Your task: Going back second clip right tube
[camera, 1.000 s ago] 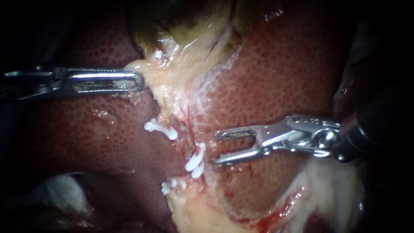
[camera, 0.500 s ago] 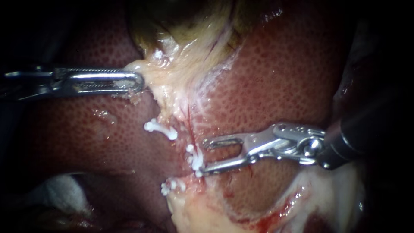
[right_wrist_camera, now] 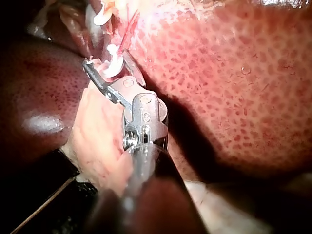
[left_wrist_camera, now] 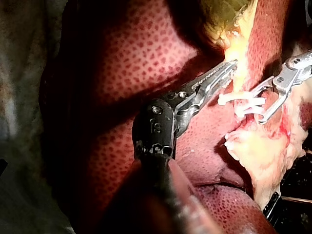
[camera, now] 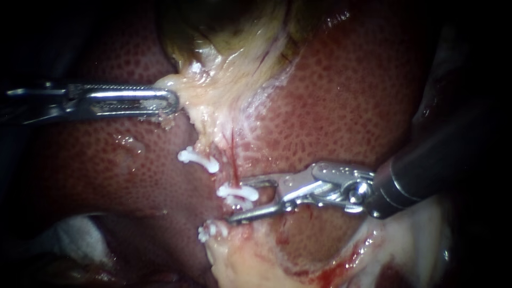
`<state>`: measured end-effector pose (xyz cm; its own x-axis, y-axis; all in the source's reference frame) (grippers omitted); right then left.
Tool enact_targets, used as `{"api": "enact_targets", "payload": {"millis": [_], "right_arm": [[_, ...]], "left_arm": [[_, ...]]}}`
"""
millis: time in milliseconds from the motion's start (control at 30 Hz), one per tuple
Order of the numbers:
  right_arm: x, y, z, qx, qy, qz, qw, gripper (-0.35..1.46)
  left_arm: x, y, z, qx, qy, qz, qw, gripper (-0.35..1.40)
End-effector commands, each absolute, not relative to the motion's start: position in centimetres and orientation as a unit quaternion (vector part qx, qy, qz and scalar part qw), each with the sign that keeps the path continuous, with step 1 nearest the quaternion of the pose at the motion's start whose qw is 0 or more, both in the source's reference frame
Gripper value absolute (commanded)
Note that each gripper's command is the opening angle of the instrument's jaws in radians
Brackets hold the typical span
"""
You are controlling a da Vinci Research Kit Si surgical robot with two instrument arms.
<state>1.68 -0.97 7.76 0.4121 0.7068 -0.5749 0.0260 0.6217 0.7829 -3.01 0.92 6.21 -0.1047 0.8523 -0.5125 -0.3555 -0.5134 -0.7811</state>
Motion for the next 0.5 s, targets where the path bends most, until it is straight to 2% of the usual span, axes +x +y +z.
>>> {"api": "enact_targets", "payload": {"millis": [33, 167, 500], "right_arm": [[1.68, -0.98, 7.75, 0.380, 0.497, 0.229, 0.746, 0.49], [1.67, -1.03, 7.70, 0.412, 0.506, 0.230, 0.722, 0.49], [1.58, -1.13, 7.59, 0.446, 0.503, 0.219, 0.707, 0.49]], "left_arm": [[-3.01, 0.92, 6.21, -0.513, -0.242, 0.703, 0.430, -0.35], [-3.00, 0.92, 6.21, -0.513, -0.242, 0.703, 0.430, -0.35], [-3.00, 0.92, 6.21, -0.513, -0.242, 0.703, 0.430, -0.35]]}}
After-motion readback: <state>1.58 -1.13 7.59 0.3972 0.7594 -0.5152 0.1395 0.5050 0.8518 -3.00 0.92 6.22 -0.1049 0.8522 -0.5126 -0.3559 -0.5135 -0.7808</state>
